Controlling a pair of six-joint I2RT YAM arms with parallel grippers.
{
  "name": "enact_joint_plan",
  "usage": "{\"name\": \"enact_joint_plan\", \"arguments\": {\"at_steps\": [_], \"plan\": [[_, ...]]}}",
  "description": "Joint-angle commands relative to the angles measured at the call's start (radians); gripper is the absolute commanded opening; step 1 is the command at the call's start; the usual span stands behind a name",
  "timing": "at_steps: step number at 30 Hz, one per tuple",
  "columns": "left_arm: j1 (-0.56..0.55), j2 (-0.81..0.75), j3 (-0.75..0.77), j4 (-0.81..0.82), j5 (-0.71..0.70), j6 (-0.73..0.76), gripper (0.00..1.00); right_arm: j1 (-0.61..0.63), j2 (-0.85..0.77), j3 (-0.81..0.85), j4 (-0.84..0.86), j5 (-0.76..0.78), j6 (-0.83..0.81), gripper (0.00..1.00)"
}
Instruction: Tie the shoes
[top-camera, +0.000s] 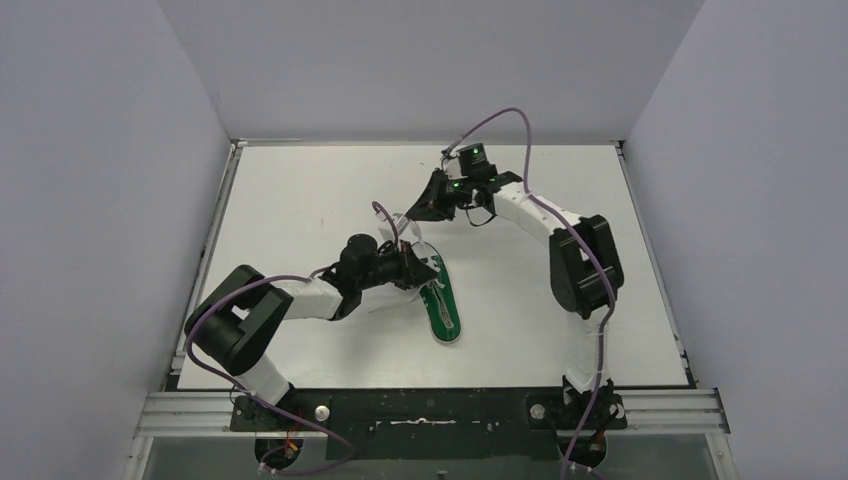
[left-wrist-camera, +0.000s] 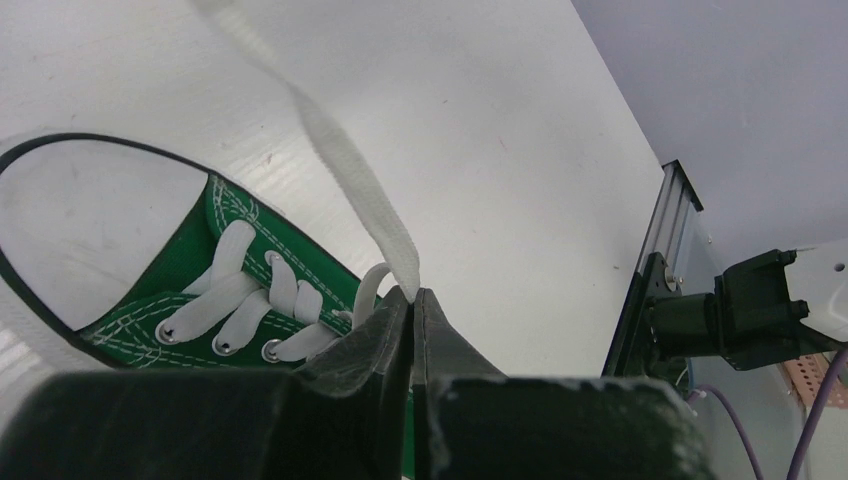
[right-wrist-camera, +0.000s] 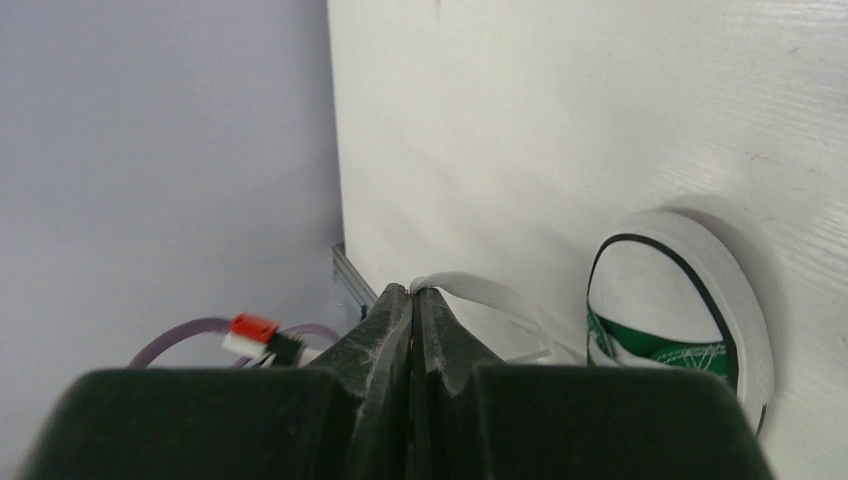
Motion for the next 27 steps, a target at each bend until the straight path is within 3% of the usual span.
{"name": "enact_joint_plan", "arguments": {"at_steps": [1, 3, 6, 10, 12, 15, 18, 21, 27], "plan": [[0.009, -0.024, -0.026, 0.127, -0.028, -0.031, 0.00, 0.099, 0.065, 0.131, -0.048, 0.063, -0.106, 0.00], [0.008, -0.026, -0.041, 0.142, -0.028, -0.038, 0.00, 0.135, 0.100, 0.158, -0.087, 0.071, -0.123, 0.00], [0.008, -0.034, -0.065, 0.177, -0.037, -0.054, 0.00, 0.171, 0.174, 0.250, -0.285, 0.094, -0.210, 0.03], [0.006, -0.045, -0.077, 0.173, -0.039, -0.062, 0.00, 0.166, 0.197, 0.338, -0.465, 0.070, -0.307, 0.40], [0.006, -0.046, -0.075, 0.175, -0.045, -0.078, 0.00, 0.135, 0.153, 0.319, -0.477, 0.067, -0.319, 0.59], [0.006, -0.051, -0.064, 0.163, -0.054, -0.109, 0.00, 0.070, 0.095, 0.310, -0.542, 0.052, -0.365, 0.75], [0.009, -0.066, -0.043, 0.099, -0.068, -0.126, 0.00, 0.017, 0.029, 0.291, -0.641, 0.054, -0.457, 0.83], [0.018, -0.076, -0.037, 0.074, -0.077, -0.150, 0.00, -0.018, -0.083, 0.197, -0.698, 0.100, -0.559, 0.84], [0.038, -0.091, 0.002, -0.030, -0.087, -0.237, 0.00, 0.020, -0.463, -0.293, -0.406, 0.215, -0.534, 0.81]]}}
